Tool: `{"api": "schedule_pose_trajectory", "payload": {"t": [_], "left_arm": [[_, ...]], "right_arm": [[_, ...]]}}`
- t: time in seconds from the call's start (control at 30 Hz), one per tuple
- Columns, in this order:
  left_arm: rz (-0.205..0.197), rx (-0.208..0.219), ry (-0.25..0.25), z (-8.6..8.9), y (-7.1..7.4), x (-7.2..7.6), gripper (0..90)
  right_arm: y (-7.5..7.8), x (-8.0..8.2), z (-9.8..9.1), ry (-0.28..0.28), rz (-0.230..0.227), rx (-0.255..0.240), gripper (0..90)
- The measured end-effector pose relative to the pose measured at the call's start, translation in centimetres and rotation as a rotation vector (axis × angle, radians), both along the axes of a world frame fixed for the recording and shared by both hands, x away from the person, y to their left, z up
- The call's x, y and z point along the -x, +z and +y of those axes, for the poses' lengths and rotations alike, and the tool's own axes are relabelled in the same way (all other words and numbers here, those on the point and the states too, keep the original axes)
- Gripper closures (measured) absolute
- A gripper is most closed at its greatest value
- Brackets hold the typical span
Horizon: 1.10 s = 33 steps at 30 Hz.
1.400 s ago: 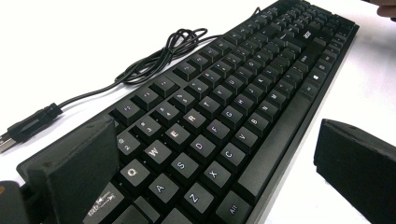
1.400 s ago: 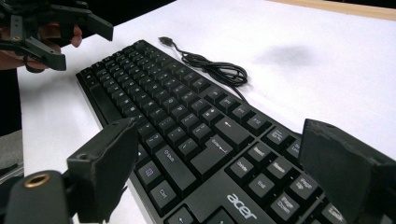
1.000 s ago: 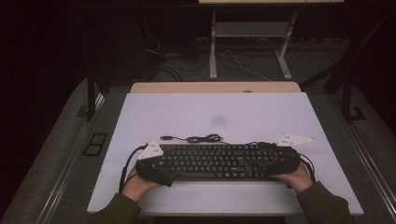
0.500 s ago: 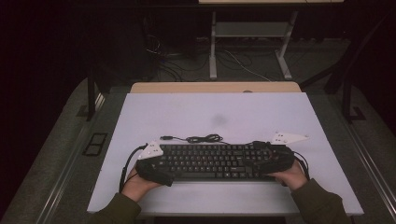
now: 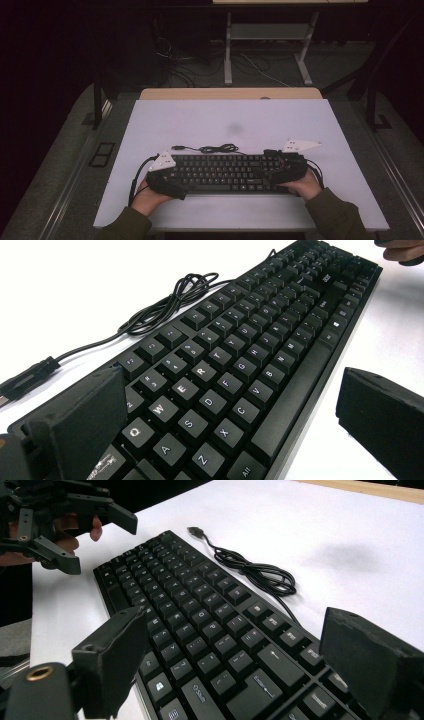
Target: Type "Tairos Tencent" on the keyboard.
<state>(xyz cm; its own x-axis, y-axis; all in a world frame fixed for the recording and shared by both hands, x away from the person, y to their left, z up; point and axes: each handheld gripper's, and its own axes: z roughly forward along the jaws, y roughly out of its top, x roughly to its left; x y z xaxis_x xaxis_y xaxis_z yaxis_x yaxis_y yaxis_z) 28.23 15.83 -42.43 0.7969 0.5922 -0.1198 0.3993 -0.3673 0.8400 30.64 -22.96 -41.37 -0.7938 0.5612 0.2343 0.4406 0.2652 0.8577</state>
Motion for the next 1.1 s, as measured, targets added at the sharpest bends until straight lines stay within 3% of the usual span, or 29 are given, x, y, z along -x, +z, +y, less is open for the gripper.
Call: {"api": "schedule_pose_trajectory", "payload": {"t": [0.53,0.7,1.1], "left_arm": [[-0.004,0.013,-0.007,-0.4,0.1,-0.1,0.0],[-0.002,0.013,-0.008,-0.5,0.1,-0.1,0.0],[-0.001,0.011,-0.009,-0.4,0.0,-0.1,0.0]], "right_arm": [[-0.3,-0.3,1.5,0.04,0.013,0.001,15.5],[-0.4,-0.4,1.8,0.061,0.018,0.008,22.7],[-0.8,-0.2,2.6,0.127,0.042,0.055,55.6]]}}
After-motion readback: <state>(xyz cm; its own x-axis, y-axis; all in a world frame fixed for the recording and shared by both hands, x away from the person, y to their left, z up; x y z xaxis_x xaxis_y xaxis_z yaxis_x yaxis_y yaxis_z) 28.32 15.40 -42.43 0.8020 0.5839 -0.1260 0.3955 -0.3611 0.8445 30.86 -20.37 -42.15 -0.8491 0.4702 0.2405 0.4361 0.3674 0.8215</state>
